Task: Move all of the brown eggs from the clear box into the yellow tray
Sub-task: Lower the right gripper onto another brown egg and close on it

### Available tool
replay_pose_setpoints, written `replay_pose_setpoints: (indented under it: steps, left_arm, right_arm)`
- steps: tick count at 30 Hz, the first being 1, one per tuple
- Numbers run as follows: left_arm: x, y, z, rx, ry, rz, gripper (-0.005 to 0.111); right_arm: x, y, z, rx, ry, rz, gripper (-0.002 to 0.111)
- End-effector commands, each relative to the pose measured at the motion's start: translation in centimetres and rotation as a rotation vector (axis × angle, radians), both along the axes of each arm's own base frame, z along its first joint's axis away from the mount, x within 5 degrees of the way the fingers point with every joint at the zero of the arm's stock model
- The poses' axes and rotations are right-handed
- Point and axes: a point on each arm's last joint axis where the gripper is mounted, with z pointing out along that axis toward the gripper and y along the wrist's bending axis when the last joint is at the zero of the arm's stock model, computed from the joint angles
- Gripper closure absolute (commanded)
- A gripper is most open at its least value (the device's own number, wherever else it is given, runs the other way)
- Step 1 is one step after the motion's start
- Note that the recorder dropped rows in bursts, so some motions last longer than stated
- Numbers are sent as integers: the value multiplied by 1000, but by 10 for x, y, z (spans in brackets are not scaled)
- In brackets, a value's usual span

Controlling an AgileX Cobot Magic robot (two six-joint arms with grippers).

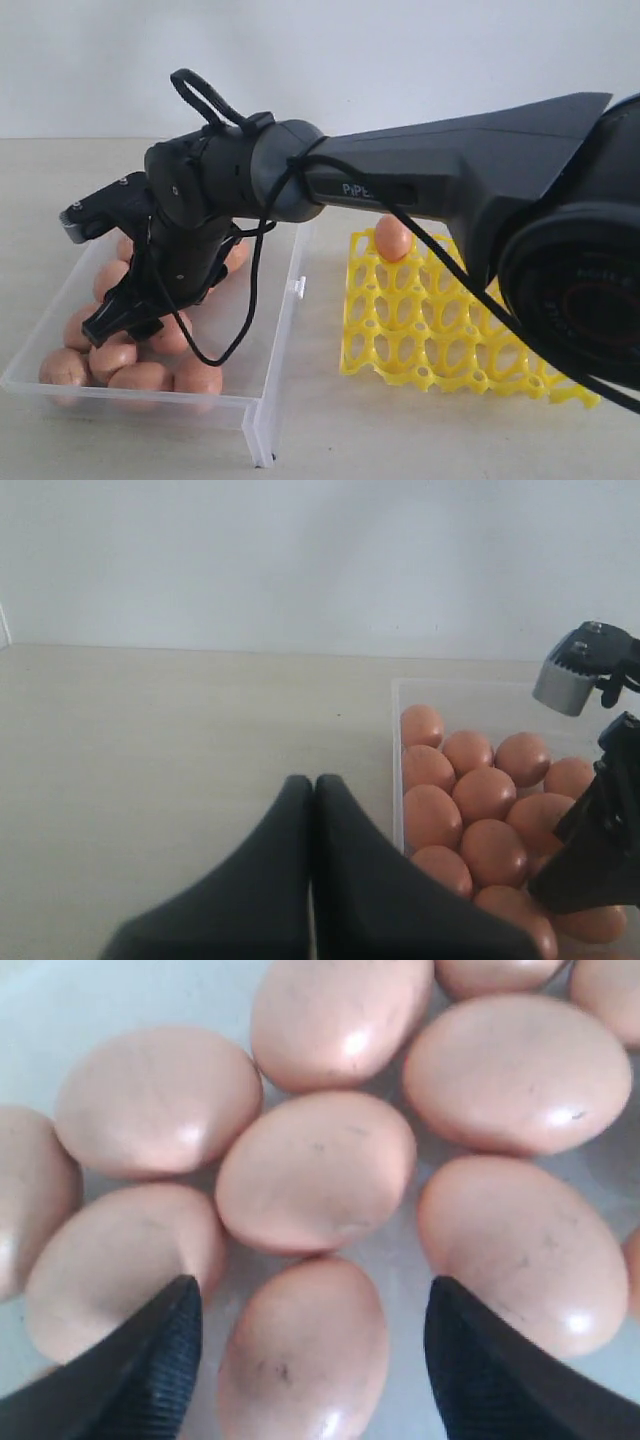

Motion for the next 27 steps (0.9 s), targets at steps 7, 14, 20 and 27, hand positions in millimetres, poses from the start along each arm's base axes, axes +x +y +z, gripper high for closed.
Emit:
replay_pose_setpoints:
  steps: [7, 14, 20, 27]
  left_arm:
    - [0, 0, 1, -5, -2, 0, 111]
    - [0, 0, 1, -5, -2, 0, 111]
    - [0, 0, 1, -5, -2, 0, 111]
    - [0, 0, 1, -5, -2, 0, 111]
  right_arm:
    - [-6, 6, -12, -22, 47, 20, 47]
    - [-6, 6, -12, -20, 45, 20, 47]
    - [-6, 6, -12, -17, 47, 12, 63]
    - [-6, 6, -12, -17, 48, 10, 108]
